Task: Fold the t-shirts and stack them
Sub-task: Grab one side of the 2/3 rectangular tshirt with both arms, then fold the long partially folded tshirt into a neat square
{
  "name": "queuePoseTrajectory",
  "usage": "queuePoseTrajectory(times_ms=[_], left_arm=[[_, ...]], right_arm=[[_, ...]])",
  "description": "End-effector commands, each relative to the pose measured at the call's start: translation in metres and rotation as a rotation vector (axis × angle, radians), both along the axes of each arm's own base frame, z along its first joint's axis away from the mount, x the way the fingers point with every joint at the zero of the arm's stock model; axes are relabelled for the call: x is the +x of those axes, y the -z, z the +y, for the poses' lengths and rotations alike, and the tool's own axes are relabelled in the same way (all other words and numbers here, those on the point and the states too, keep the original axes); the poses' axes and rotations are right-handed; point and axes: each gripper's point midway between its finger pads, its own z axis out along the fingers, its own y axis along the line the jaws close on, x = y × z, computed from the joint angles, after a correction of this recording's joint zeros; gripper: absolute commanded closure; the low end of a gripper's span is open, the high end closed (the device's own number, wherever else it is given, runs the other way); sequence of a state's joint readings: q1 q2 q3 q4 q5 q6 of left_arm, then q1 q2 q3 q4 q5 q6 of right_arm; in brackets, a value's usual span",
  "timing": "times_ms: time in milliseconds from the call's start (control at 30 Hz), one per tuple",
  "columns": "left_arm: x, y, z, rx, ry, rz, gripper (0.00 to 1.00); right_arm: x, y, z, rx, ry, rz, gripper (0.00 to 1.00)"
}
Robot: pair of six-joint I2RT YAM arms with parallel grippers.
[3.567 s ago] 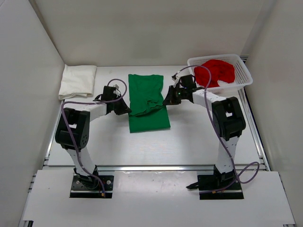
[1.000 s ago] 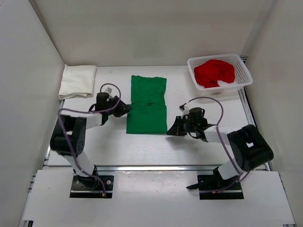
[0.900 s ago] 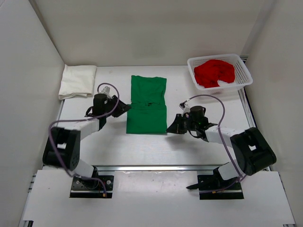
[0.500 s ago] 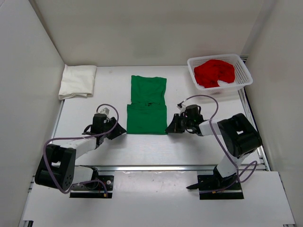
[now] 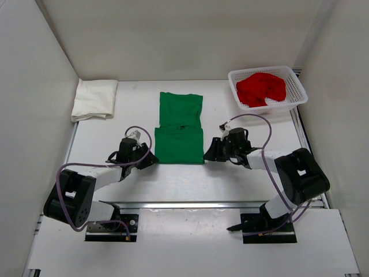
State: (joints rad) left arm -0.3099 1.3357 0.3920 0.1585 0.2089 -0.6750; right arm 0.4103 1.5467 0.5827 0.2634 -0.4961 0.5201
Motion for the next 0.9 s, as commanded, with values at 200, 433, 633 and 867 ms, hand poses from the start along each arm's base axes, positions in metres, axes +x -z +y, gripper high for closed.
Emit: queuePoseTrajectory(times_ms=[200,433,633,867], left_arm=[[-0.012,0.017,0.004,0.074,-0.001,0.047,0.66],[-0.011,0.006,0.000,0.063,0.004,0.021,0.93],[-0.028,-0.015,-0.002,0.064,0.042,-0.011,1.00],[-0.115,-0.006,0.011,0.053,0.111,0.106,1.00]], right_arm=[[-0.002,0.028,0.004,-0.090,-0.007,0.038,0.63],[-0.009,0.029,0.014,-0.042,-0.037,0.064,0.97],[-0.043,0.020,0.011,-0.075,-0.084,0.051,1.00],[-0.150,0.026,0.007,-0.106,-0.206,0.138,1.00]])
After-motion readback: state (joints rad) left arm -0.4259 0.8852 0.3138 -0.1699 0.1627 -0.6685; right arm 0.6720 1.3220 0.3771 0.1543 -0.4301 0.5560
